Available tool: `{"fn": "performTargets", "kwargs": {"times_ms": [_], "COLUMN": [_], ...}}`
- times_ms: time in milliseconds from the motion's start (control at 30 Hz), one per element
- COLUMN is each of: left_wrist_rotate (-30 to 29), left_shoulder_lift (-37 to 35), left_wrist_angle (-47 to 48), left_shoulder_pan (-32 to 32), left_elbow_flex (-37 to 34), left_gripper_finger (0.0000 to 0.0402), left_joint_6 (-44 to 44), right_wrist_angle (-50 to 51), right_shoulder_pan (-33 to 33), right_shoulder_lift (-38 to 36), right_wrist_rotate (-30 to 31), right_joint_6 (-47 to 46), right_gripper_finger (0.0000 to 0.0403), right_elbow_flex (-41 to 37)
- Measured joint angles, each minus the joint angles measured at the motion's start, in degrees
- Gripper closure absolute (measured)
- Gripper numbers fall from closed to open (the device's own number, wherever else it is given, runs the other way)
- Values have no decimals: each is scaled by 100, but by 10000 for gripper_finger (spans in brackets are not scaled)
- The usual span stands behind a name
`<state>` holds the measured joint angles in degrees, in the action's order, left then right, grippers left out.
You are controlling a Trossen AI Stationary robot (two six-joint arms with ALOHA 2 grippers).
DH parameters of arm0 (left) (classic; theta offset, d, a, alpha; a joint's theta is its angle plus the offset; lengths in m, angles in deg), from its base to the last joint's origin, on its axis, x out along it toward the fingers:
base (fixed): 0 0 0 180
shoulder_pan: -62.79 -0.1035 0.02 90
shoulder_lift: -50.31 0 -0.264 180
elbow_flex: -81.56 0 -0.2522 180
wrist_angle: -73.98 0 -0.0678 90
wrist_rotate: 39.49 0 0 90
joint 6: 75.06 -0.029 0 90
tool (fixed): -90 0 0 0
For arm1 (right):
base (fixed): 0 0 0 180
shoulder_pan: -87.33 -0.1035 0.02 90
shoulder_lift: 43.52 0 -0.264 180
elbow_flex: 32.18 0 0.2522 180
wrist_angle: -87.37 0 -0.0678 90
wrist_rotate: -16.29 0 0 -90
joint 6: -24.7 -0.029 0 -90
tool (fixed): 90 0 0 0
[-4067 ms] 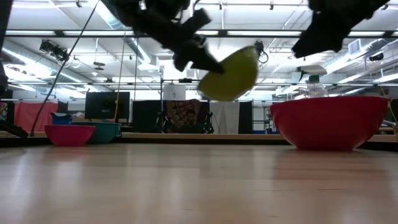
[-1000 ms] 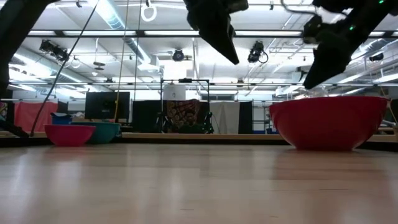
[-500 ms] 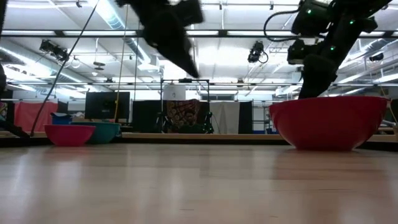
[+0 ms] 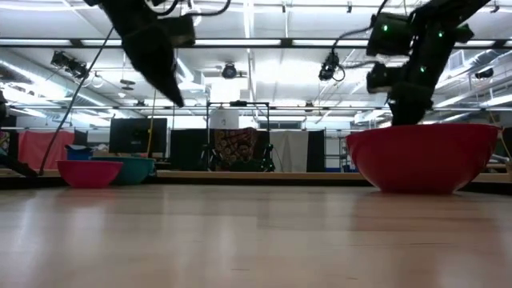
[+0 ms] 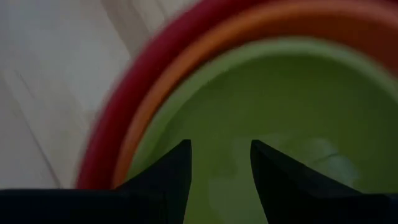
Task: Nest bowls inside each other by size order
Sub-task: Stack the green bowl on top of the orange bowl
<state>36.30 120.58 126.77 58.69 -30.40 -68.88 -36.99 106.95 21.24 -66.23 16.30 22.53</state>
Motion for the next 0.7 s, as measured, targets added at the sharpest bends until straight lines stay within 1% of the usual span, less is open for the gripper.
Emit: {"fn": "performTargets", "kwargs": {"times_ms": [100,167,267,333,400,433,500,533,567,667,700], "left_wrist_rotate": [-271,-293,-292,-291,-293,-315,-440,-476,-519,-547,-547], "left_shoulder_lift": [-36,-29,-29,-29,-29,-29,-27,-25,-23,-21,-21], "left_wrist_angle": [448,685,834,814,698,642,493,389,299,75,45], "left_shoulder_pan": [-125,-197,-211,-211,-211,-211,-220,-221,-222,-222,-220], "left_elbow_flex": [-5,-6,-7,-7,-7,-7,-7,-7,-7,-7,-7], "left_gripper_finger": [260,260,260,260,260,260,260,260,260,260,260], "left_joint_6": [360,520,612,528,348,267,121,55,19,-131,-153], "right_wrist_angle": [41,350,1456,2055,2474,2601,2635,2577,2491,1946,1763], "right_shoulder_pan": [-26,-86,-129,-68,3,29,98,135,149,162,160], "right_shoulder_lift": [-200,-284,-342,-371,-363,-341,-286,-243,-182,77,191], "right_wrist_rotate": [-58,-136,194,304,454,728,1460,1669,1800,1912,2130], "right_joint_6": [-39,-40,-94,-215,-422,-518,-665,-662,-604,-180,-63], "right_gripper_finger": [231,231,231,231,231,231,231,231,231,231,231], "right_elbow_flex": [187,255,399,538,647,664,618,567,511,270,170]}}
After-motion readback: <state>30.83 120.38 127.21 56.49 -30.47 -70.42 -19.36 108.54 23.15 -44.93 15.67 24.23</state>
